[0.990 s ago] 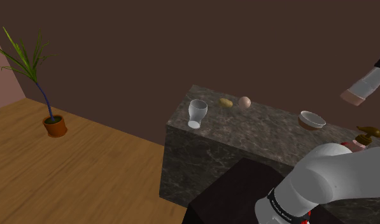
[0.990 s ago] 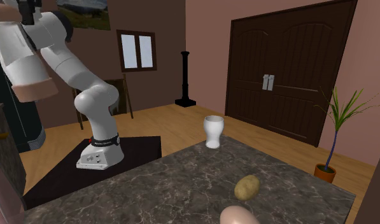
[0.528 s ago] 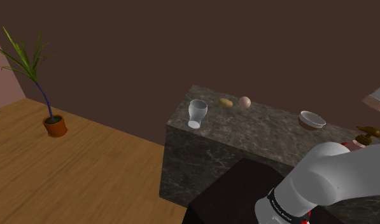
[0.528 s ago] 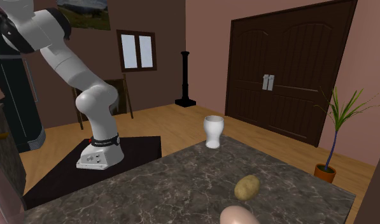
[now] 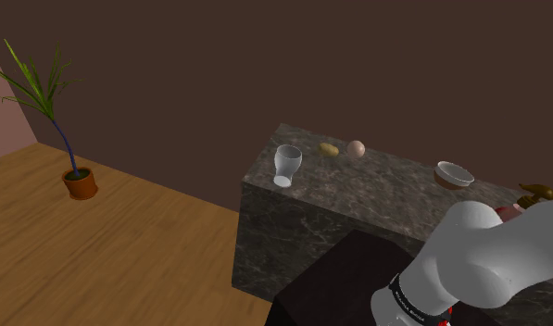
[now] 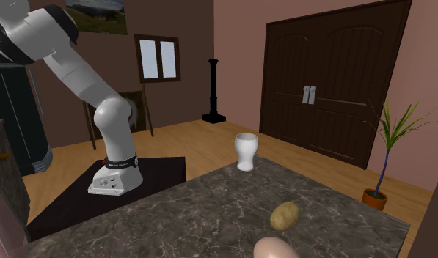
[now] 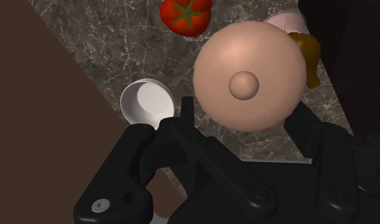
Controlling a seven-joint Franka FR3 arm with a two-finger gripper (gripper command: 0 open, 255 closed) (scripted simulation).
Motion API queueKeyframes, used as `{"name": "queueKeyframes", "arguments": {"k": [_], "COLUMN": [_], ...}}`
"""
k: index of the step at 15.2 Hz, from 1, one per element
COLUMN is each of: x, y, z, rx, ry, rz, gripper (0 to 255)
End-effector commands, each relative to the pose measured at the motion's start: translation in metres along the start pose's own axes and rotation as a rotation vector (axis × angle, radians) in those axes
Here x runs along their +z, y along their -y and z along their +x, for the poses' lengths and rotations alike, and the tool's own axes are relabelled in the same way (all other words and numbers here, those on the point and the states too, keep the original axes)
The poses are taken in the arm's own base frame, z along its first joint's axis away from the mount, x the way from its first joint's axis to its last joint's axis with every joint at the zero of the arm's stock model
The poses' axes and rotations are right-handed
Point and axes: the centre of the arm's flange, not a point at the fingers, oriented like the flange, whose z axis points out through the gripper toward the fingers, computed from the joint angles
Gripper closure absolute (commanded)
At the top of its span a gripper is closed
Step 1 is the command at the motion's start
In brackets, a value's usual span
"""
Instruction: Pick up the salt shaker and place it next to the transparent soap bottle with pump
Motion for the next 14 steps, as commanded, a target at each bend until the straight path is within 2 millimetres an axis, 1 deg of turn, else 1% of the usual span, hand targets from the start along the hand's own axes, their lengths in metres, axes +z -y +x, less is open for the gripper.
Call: {"name": "queueKeyframes", "arguments": {"k": [1, 14], "x": [0.002, 0.07], "y": [-0.017, -0.006], "z": [-0.02, -0.021], "rx": [-0.001, -0.001], "ry": [0.003, 0.003], "rz": [0.0, 0.0], "gripper": [255, 255]}}
